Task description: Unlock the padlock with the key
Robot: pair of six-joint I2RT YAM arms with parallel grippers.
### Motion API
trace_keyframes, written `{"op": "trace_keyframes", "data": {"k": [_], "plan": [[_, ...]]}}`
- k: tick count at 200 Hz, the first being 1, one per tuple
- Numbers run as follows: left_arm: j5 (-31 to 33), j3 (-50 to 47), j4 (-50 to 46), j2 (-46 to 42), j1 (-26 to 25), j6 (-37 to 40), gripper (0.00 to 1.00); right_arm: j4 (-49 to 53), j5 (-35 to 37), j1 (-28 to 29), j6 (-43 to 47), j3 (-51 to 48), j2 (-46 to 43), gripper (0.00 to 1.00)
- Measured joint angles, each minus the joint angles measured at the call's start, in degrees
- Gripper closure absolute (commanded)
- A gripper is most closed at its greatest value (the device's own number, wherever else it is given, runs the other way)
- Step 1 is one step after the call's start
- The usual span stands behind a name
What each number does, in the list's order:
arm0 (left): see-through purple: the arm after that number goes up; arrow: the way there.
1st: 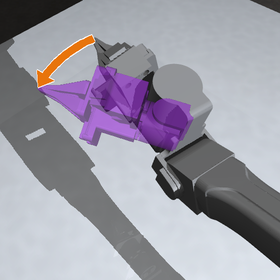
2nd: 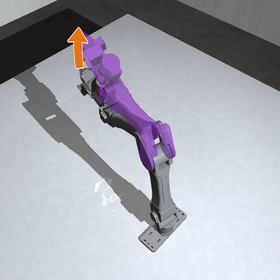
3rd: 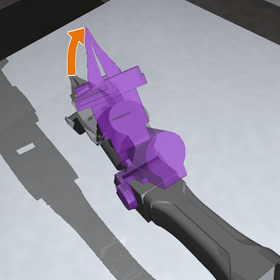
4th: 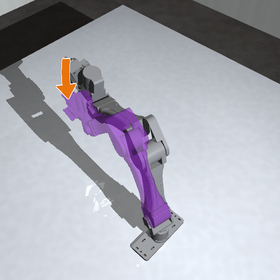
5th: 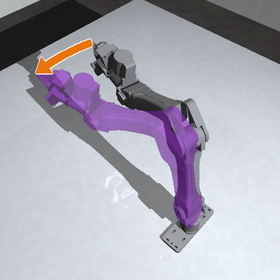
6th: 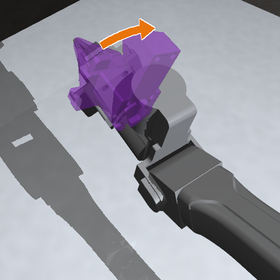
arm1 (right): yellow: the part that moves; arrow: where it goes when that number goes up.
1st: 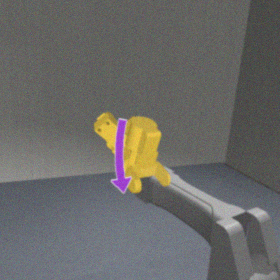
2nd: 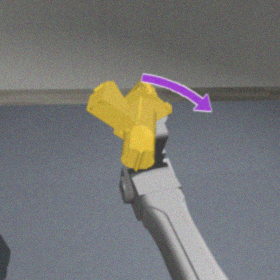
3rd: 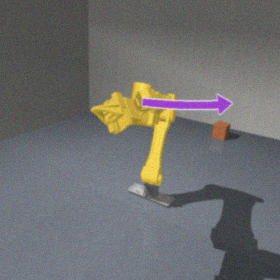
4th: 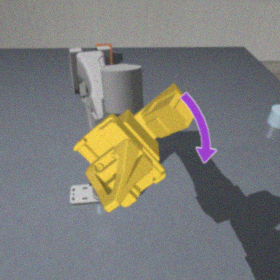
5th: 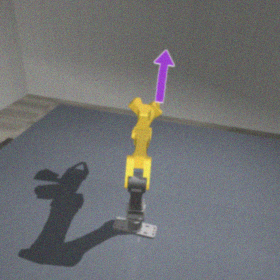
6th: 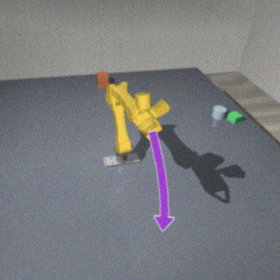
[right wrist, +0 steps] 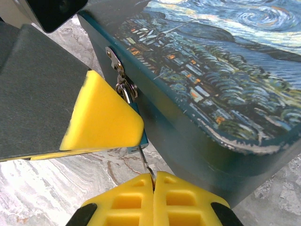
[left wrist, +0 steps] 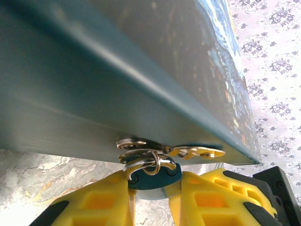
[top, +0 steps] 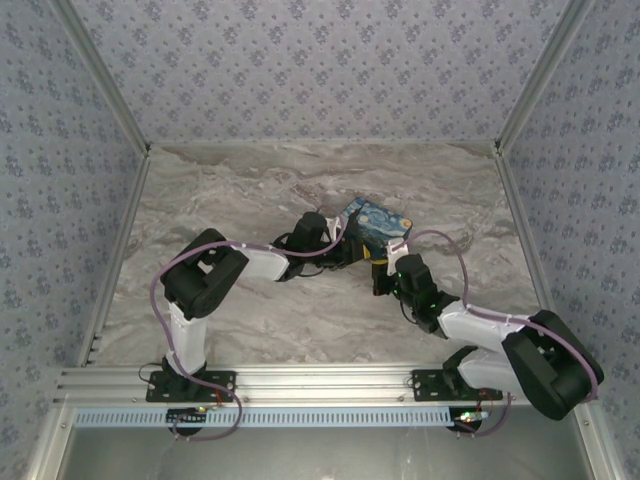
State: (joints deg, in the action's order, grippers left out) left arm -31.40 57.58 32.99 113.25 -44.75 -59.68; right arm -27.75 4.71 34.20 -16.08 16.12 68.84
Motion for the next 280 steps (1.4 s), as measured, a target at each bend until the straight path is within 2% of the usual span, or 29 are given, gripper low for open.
{"op": "trace_keyframes", "data": {"k": [148,280], "plan": [[1.4,0.0,0.2,0.0,0.5,-1.7,0.76,-4.2,-2.4,-1.2,-2.5,0.7,3.5,1.00],[2.2,0.0,1.2,0.0,0.5,-2.1,0.76,-6.0,-12.9,-6.9,-6.0,1.0,4.5,1.00]]}}
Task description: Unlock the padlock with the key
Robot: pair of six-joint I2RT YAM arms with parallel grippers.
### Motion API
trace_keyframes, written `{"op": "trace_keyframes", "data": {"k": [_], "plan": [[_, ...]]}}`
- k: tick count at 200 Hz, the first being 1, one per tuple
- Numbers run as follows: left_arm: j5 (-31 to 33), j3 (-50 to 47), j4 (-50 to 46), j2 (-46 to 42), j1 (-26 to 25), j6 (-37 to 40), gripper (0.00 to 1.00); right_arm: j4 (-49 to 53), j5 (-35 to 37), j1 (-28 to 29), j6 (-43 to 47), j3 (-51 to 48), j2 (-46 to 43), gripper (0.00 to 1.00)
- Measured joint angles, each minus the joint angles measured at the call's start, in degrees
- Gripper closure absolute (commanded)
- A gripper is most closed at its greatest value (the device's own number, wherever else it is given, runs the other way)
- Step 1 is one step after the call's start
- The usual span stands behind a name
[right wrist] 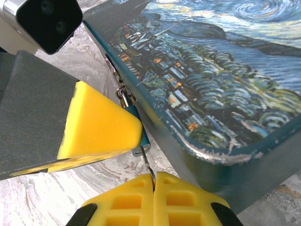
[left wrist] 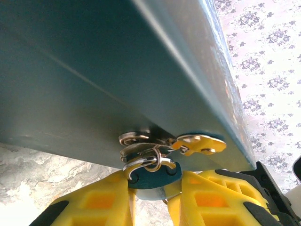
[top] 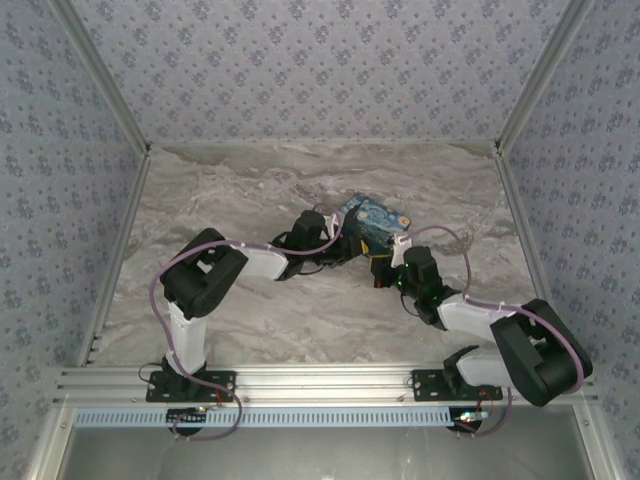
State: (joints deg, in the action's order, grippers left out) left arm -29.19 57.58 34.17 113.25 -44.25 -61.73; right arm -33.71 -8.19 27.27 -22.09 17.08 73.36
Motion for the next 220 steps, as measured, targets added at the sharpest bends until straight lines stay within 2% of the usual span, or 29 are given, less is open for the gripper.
{"op": "trace_keyframes", "data": {"k": [81,220], "plan": [[1.2,0.0,0.0,0.0,0.3,-0.5,0.76,0.2,-3.6,-1.8,-4.4,2.1,2.6,1.00],[0.4,0.0,-1.4,0.0,-0.3,-0.5,0.76,1.5,1.8,1.3,-0.8,-0.4,0.4,1.00]]}}
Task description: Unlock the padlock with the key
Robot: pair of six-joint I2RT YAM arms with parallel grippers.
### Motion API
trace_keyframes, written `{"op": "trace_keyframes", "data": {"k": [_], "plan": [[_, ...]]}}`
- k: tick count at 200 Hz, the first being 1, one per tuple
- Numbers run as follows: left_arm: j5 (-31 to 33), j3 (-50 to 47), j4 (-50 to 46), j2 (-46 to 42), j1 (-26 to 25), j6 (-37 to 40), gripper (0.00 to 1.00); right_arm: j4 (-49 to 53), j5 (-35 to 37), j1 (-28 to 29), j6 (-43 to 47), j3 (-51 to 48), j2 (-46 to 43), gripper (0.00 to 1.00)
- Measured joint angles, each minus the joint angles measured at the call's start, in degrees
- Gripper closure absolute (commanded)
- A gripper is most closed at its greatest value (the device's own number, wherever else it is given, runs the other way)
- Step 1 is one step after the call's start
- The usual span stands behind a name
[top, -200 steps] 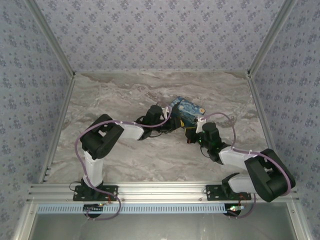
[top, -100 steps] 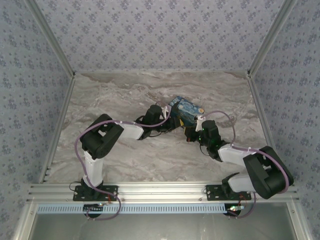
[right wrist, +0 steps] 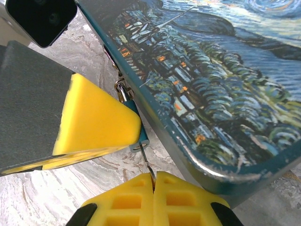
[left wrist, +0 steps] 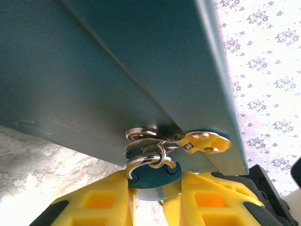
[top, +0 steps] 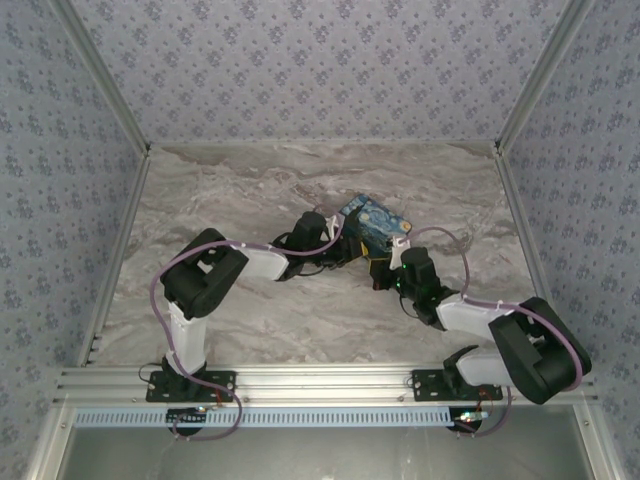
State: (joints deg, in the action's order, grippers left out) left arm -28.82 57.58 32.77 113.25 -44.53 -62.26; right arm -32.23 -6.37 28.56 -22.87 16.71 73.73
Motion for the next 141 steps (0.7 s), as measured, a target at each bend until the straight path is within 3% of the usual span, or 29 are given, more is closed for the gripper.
{"op": "trace_keyframes", "data": {"k": [141], "plan": [[-1.0,0.0,0.1,0.0,-0.2,-0.1,0.76,1.4,2.6,1.0,0.0,-1.9,-2.8,1.00]]}}
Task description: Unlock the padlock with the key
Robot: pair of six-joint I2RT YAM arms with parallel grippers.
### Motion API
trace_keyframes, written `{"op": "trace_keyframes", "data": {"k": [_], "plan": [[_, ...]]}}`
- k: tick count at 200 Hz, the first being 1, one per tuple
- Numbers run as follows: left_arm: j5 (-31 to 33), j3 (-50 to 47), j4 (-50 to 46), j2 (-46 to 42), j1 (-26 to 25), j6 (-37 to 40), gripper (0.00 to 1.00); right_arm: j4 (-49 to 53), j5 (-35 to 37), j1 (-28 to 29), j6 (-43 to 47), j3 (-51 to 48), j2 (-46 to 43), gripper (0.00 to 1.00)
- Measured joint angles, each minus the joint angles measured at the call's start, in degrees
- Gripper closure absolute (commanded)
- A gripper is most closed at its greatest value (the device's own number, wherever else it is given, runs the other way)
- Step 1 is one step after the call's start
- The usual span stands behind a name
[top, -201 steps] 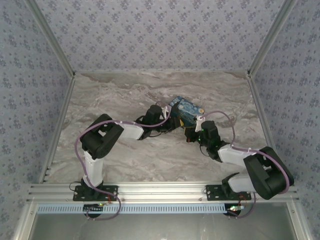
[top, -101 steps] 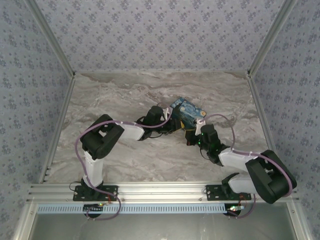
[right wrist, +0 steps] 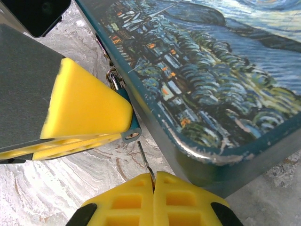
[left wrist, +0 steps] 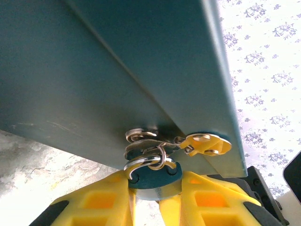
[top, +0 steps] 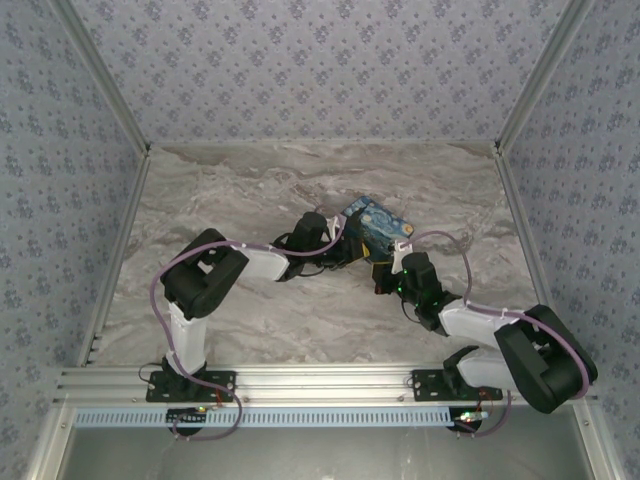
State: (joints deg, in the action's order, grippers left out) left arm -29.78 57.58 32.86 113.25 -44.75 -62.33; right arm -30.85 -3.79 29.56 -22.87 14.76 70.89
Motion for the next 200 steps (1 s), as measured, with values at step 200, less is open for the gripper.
{"op": "trace_keyframes", "data": {"k": [200], "plan": [[0.0,0.0,0.4,0.0,0.1,-0.2,0.76,1.3,0.2,0.1,0.0,1.5,0.1,1.00]]}}
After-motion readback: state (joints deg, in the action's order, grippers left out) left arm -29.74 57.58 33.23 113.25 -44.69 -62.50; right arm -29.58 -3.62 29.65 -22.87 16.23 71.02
